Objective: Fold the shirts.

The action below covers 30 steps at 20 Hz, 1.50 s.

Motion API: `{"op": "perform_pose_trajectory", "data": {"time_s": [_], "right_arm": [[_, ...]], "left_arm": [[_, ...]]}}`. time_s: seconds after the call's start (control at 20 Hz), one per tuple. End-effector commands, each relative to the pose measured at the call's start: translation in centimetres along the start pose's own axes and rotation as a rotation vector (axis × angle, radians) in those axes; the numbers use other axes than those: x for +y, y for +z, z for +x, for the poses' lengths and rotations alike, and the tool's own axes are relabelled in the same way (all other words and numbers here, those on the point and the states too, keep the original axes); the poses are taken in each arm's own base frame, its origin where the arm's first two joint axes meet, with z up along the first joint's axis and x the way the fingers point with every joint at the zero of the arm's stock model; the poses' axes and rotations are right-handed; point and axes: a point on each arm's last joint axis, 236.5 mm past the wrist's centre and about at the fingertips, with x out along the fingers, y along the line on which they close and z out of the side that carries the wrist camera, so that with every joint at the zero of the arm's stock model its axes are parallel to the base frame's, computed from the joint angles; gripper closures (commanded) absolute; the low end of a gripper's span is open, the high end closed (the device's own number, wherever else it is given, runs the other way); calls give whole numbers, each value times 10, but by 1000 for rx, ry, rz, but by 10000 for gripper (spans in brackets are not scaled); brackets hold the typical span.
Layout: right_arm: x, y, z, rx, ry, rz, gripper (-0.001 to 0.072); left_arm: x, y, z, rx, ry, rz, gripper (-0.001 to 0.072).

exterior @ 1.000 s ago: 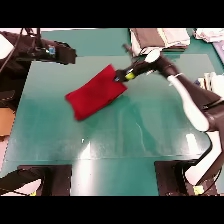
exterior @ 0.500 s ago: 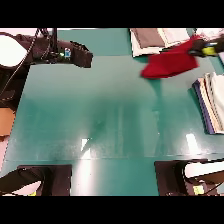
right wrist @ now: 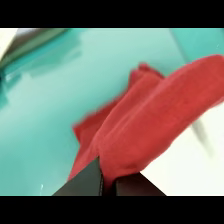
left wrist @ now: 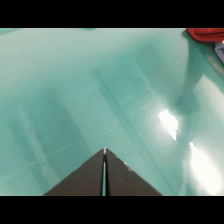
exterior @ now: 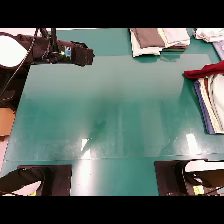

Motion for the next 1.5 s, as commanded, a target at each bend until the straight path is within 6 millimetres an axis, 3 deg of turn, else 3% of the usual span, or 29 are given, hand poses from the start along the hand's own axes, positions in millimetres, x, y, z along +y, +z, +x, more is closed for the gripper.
{"op": "perform_pose_trajectory", "data": {"time_s": [0.0,0.15,0.25,0.55,0.8,0.95,1.1,1.2,1.25,1.35,1.4,1.45], "right_arm": [[6,40,-25,-123,-10,-31,695],[22,75,-60,-229,-10,-79,695],[26,84,-76,-265,-15,-89,696],[-6,54,-105,-247,-81,-24,696],[-70,-29,-118,-62,-276,22,696],[-112,-101,-121,88,-393,74,695],[-141,-168,-127,220,-461,149,692],[-154,-197,-132,271,-493,190,689],[-158,-206,-134,281,-499,208,642],[-167,-219,-139,281,-520,243,344],[-170,-221,-142,278,-527,255,237],[-172,-217,-145,266,-532,258,190]], "left_arm": [[-3,-1,0,2,-14,-18,685],[-6,-1,0,5,-24,-25,685],[-6,-2,0,8,-25,-25,684],[-6,-11,0,46,-24,-22,684],[-6,-14,0,58,-23,-18,684],[-6,-16,0,66,-23,-14,684],[-5,-21,-1,87,-22,-13,684],[-5,-23,-1,96,-21,-12,684],[-5,-23,-1,98,-21,-13,684],[-5,-24,-1,103,-21,-13,684],[-5,-24,-1,103,-21,-13,684],[-5,-24,-1,103,-21,-13,684]]}}
